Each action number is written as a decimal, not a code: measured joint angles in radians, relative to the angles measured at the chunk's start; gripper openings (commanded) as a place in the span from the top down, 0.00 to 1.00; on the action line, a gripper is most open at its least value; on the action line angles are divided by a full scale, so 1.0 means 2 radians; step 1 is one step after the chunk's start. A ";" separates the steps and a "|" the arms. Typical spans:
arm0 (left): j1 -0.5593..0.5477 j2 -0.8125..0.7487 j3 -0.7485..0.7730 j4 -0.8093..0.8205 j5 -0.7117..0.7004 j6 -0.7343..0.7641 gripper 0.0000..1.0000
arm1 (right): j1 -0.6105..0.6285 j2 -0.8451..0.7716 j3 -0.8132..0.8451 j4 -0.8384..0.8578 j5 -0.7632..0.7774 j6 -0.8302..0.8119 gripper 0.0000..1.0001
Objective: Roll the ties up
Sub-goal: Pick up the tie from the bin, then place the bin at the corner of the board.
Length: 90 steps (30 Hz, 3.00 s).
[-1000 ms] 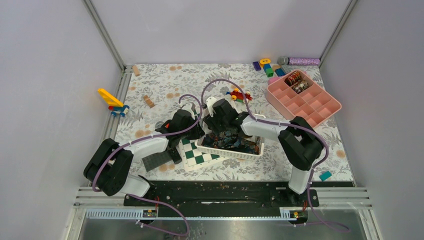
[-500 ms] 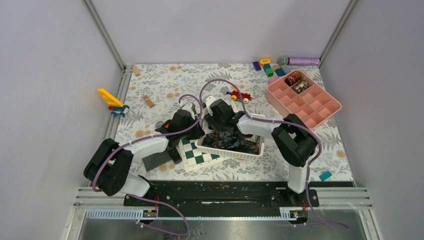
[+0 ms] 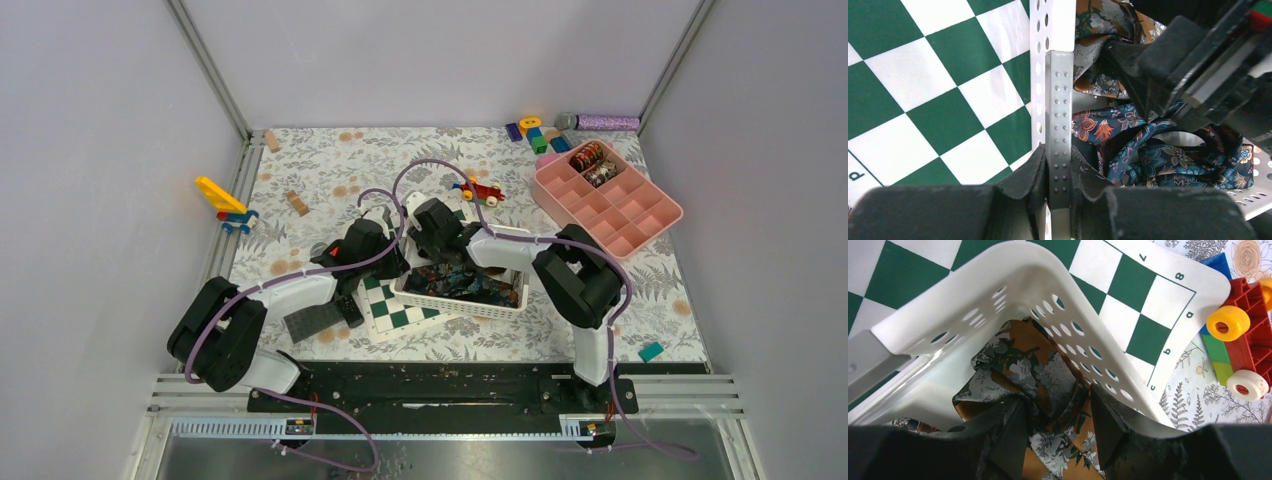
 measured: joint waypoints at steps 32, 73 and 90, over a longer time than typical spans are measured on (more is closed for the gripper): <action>0.000 -0.002 0.004 -0.013 0.000 -0.007 1.00 | 0.001 -0.247 0.051 -0.080 0.037 0.016 1.00; 0.215 0.185 0.367 -0.134 -0.022 0.054 1.00 | 0.001 -0.597 0.328 -0.436 0.260 0.109 1.00; 0.294 0.373 0.555 -0.179 -0.002 0.062 0.64 | 0.001 -0.604 0.267 -0.475 0.235 0.159 1.00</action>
